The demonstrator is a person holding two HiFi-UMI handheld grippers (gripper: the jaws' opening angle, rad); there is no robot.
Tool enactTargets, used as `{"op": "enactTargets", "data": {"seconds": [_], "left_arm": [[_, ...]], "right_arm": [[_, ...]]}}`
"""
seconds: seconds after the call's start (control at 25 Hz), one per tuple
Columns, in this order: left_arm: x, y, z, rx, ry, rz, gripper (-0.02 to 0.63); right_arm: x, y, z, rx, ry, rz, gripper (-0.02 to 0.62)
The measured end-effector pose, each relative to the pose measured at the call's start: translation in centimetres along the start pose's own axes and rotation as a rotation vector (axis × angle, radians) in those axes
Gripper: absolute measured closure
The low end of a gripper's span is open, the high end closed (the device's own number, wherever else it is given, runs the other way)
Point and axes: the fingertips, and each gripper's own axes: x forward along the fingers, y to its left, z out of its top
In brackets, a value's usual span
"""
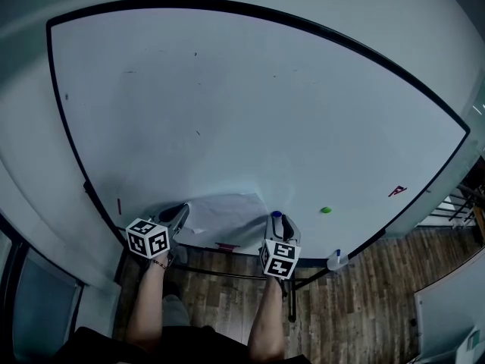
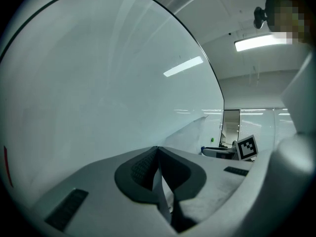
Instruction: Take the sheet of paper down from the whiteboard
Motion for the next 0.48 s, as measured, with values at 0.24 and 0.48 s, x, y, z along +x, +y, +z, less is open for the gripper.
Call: {"op": "enactTargets", "data": {"seconds": [0.24, 0.48], "left_arm": [[-1.0, -0.5, -0.8, 0.011, 0.025, -0.005, 0.584], [-2.0, -1.8, -1.7, 0.025, 0.06, -0.016, 0.584]], "right_arm": [[-2.0, -0.9, -0.9, 0.046, 0.004, -0.023, 0.451], [-4.0, -0.2, -1.1, 0.091, -0.01, -0.008, 0.451]]}}
